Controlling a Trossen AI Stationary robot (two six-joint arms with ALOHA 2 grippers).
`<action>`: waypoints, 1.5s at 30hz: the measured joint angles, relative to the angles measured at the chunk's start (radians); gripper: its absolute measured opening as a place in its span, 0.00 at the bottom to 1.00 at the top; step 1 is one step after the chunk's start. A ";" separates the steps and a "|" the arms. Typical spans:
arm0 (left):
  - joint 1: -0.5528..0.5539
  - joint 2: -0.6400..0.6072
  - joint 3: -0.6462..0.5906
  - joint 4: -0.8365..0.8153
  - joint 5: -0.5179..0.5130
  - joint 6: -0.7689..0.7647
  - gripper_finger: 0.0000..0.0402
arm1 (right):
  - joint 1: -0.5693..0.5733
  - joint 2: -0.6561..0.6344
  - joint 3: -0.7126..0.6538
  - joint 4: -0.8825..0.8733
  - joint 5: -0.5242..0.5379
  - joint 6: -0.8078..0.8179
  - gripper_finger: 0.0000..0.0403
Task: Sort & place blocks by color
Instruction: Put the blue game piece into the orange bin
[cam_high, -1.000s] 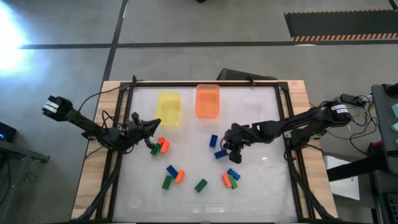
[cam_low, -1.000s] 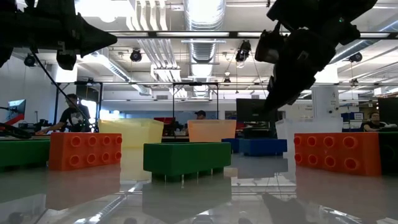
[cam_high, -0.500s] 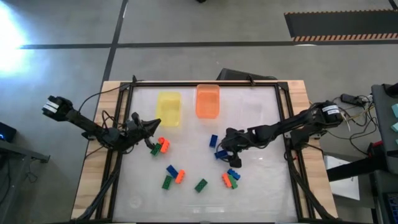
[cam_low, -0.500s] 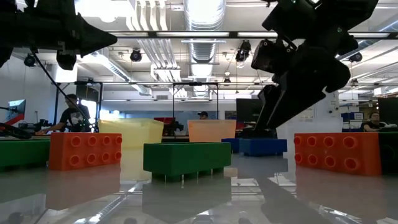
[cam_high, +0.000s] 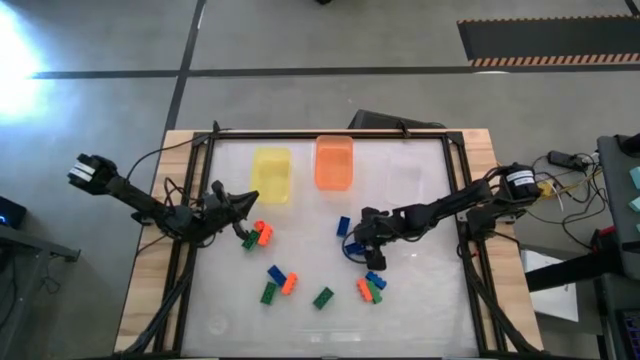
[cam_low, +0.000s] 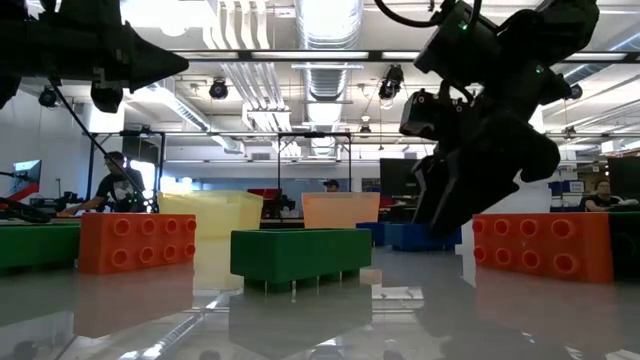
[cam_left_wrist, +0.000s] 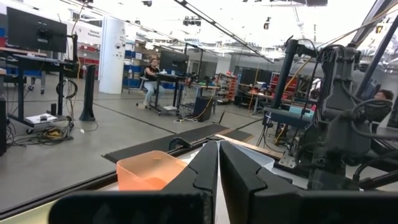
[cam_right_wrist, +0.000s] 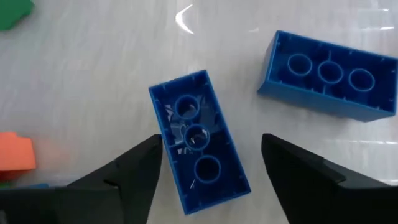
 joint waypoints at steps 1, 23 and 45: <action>0.000 0.001 0.000 0.000 0.000 0.000 0.00 | 0.000 -0.001 0.000 -0.001 0.000 -0.001 0.61; 0.000 0.017 0.000 0.000 -0.001 -0.002 0.00 | -0.017 -0.149 0.067 -0.191 0.022 0.008 0.31; 0.000 0.017 0.000 0.001 0.000 -0.003 0.00 | -0.512 0.097 0.639 -0.505 -0.014 -0.340 0.32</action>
